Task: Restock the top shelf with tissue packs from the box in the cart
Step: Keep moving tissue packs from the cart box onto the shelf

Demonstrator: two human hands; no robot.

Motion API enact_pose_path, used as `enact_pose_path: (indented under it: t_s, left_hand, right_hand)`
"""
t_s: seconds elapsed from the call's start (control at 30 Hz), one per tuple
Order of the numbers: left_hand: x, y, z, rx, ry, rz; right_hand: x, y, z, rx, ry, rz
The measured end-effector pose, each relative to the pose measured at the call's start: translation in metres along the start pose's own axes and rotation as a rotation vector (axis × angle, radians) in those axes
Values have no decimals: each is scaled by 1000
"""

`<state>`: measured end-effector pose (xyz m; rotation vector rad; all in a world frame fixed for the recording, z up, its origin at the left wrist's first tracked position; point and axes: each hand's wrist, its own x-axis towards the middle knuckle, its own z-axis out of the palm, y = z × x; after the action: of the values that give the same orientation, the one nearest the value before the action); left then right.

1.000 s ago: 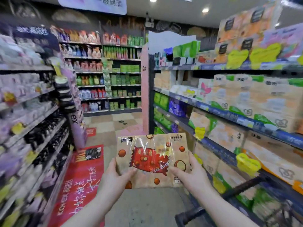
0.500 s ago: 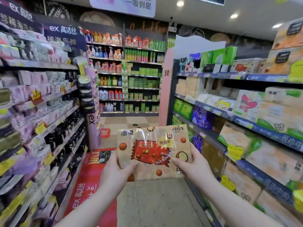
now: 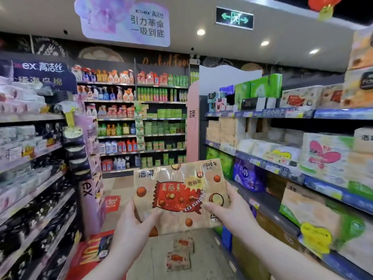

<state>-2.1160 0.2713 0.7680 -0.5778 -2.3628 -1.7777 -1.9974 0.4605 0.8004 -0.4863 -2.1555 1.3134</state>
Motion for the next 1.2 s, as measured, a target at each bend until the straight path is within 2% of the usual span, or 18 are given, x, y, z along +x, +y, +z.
enact_pose_path:
  t_s: [0.2, 0.37, 0.7, 0.97, 1.1, 1.2]
  left_hand:
    - [83, -2, 63, -50, -53, 15]
    - [162, -1, 125, -158, -185, 44]
    - [344, 21, 232, -290, -409, 266]
    - [397, 80, 339, -373, -588, 408]
    - [414, 124, 391, -425, -602, 520]
    - [433, 160, 429, -455, -611, 566]
  right_hand:
    - [88, 27, -13, -39, 54, 20]
    - [160, 46, -29, -155, 199, 15]
    - [298, 45, -51, -294, 466, 40]
    - [343, 32, -120, -451, 728, 100]
    - [367, 20, -172, -542, 834, 107]
    - [394, 14, -214, -539, 847, 73]
